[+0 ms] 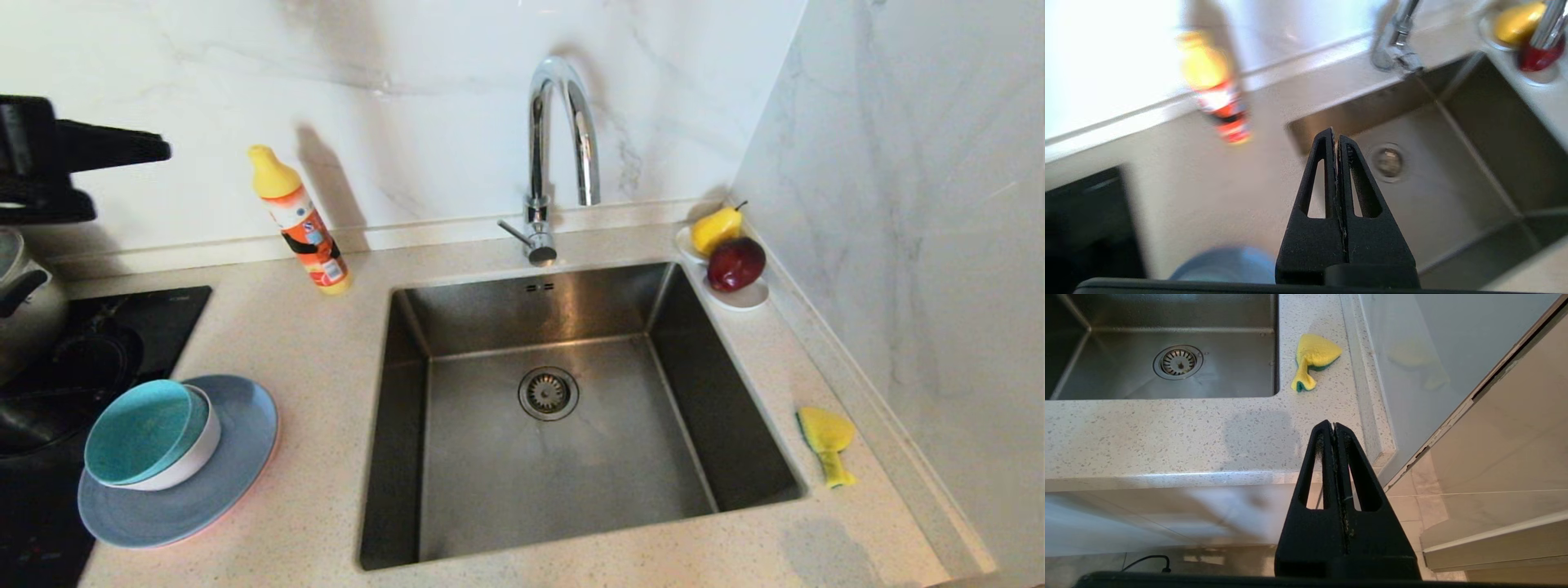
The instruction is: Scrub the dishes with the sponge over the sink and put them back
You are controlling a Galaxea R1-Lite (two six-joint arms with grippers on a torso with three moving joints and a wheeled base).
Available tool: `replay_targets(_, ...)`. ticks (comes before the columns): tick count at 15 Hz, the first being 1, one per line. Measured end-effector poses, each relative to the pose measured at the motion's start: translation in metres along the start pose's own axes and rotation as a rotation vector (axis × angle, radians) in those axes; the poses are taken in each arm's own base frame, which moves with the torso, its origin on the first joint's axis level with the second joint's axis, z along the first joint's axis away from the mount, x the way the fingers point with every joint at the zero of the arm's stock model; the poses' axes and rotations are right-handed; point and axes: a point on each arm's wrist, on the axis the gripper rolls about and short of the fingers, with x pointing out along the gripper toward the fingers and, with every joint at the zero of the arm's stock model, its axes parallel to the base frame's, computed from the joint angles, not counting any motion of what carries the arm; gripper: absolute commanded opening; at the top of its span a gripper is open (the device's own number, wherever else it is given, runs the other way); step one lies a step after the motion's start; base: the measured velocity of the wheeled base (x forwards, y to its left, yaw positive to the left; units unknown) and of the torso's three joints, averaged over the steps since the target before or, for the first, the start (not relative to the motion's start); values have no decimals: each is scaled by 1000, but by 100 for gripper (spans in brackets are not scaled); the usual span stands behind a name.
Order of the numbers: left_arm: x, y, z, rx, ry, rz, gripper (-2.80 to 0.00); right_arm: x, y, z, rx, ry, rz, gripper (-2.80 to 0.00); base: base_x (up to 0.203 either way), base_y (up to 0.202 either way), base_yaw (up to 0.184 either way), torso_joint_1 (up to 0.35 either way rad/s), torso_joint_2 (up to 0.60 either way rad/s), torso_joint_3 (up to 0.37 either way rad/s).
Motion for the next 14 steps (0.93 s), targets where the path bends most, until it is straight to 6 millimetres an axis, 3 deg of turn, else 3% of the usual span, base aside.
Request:
replay_targets(4,-106,-37,-44,54,-136,145,-280,0,0,0,0,0,1,-280,0,0,0,0,0,0)
replay_targets(6,-154,-57,-87,71,-199,165,-280,0,0,0,0,0,0,-280,0,0,0,0,0,0)
replay_targets(7,-169,-65,-109,76,-212,164,-280,0,0,0,0,0,0,-280,0,0,0,0,0,0)
replay_targets(10,-186,-81,-189,59,-134,146,-280,0,0,0,0,0,1,-280,0,0,0,0,0,0)
replay_targets(12,-178,-85,-238,42,-54,148,-280,0,0,0,0,0,0,-280,0,0,0,0,0,0)
replay_targets(14,-167,-86,-274,16,-22,178,-280,0,0,0,1,1,1,-280,0,0,0,0,0,0)
